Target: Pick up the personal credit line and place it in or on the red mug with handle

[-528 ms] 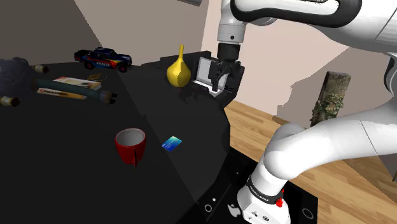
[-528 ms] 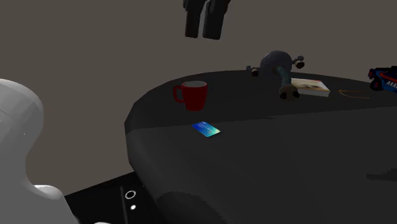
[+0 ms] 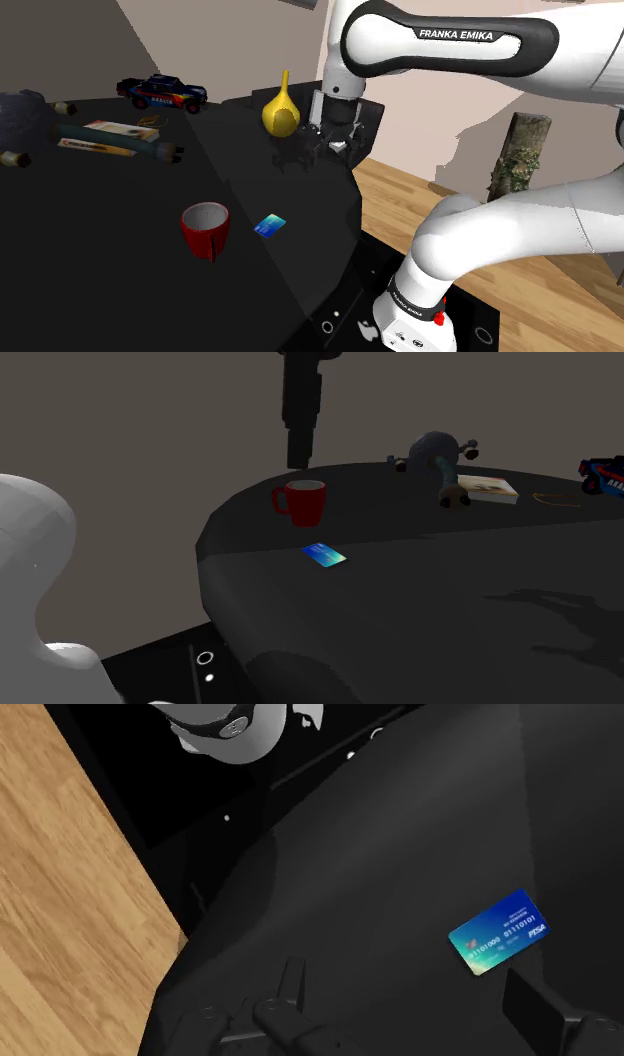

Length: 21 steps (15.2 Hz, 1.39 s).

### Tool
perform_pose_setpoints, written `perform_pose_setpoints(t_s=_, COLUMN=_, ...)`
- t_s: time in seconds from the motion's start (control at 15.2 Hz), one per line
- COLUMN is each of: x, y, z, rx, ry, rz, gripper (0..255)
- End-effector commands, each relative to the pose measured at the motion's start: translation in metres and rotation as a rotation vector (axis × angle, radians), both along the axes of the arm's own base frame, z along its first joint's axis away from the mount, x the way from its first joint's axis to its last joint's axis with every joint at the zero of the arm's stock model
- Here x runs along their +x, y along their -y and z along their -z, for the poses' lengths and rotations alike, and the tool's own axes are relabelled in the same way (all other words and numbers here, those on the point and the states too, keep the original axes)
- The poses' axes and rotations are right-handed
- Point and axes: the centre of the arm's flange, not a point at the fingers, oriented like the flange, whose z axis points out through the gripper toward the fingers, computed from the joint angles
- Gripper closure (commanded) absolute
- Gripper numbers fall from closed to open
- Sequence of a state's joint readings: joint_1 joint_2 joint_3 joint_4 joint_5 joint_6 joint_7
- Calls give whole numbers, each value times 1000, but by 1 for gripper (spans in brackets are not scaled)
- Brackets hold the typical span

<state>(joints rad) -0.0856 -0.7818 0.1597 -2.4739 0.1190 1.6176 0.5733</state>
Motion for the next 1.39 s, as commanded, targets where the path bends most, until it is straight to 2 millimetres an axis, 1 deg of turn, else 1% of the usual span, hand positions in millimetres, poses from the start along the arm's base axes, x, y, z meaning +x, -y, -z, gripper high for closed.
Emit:
perform_pose_setpoints(t_s=0.0, x=6, y=-16, z=24, rx=-25, ry=19, rz=133, gripper=0)
perform_pose_setpoints(t_s=0.2, x=19, y=-38, z=56, rx=-63, ry=45, rz=315, gripper=0)
perform_pose_setpoints(t_s=0.46, x=43, y=-62, z=98, rx=-113, ry=78, rz=558, gripper=0)
perform_pose_setpoints(t_s=0.66, x=65, y=-73, z=130, rx=-150, ry=104, rz=740, gripper=0)
perform_pose_setpoints(t_s=0.79, x=82, y=-78, z=151, rx=-175, ry=121, rz=861, gripper=0)
perform_pose_setpoints(t_s=0.86, x=88, y=-79, z=158, rx=-184, ry=127, rz=904, gripper=0)
perform_pose_setpoints(t_s=1.32, x=87, y=-74, z=195, rx=-184, ry=127, rz=904, gripper=0)
